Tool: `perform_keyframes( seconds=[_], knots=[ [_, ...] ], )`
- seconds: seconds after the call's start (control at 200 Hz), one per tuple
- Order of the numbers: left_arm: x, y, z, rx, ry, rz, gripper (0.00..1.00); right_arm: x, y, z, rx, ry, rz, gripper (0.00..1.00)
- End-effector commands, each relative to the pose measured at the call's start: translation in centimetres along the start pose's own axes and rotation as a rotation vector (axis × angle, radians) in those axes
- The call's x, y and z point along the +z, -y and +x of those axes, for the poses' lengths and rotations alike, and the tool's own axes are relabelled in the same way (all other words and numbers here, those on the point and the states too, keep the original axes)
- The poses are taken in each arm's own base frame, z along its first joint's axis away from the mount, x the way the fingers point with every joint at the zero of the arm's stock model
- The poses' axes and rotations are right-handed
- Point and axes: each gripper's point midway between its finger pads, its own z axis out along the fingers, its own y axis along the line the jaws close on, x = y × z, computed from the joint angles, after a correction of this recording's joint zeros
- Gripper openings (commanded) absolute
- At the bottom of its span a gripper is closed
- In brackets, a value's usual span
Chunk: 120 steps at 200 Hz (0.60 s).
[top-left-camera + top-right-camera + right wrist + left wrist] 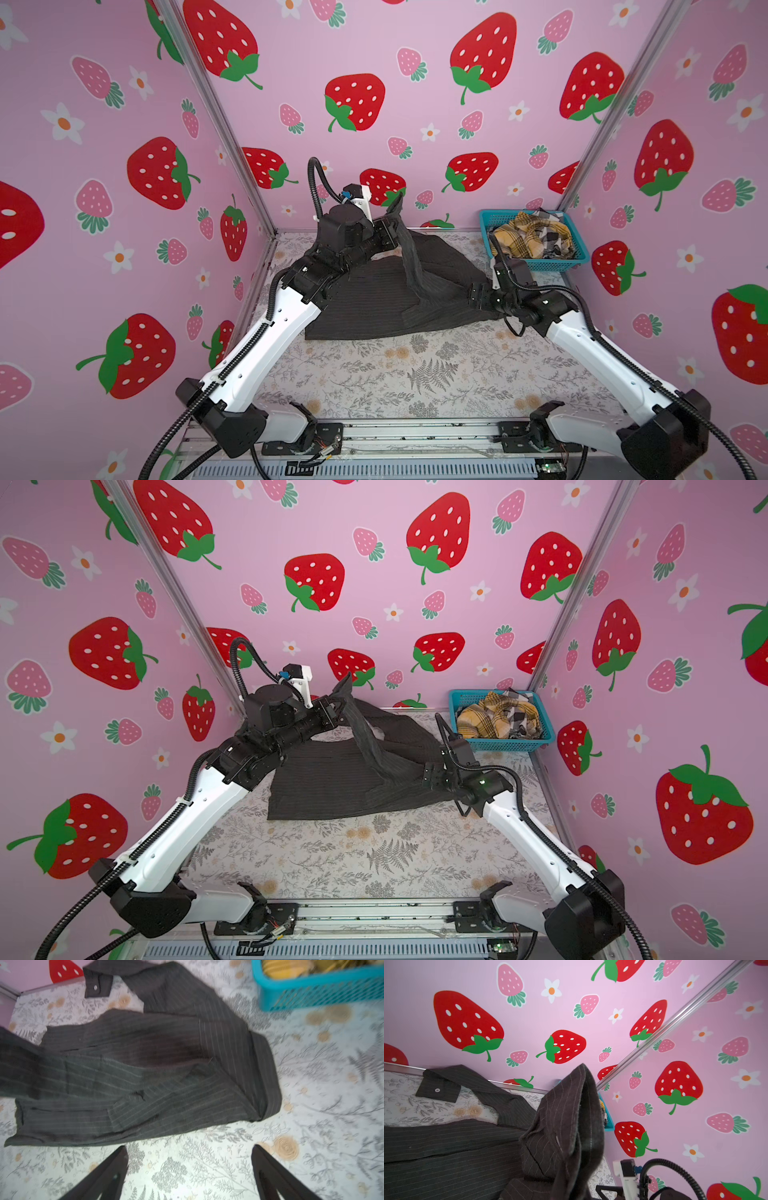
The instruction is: Fold and stack the long sleeve shirts
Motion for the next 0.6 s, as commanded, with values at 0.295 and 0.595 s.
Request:
perform_keyframes(
  seconds=[0.295,0.595],
  knots=[
    [1.4,-6.2,-1.9,-0.118,0.086,-0.167,0.0,9.0,-3.1,0.9,0.133,-0.133,-0.216,0.85],
    [3.1,-1.4,1.8,0.005,-0.147,0.369,0.0,8.1,-6.4,-4.7,0.105,-0.058,-0.374,0.87]
  ],
)
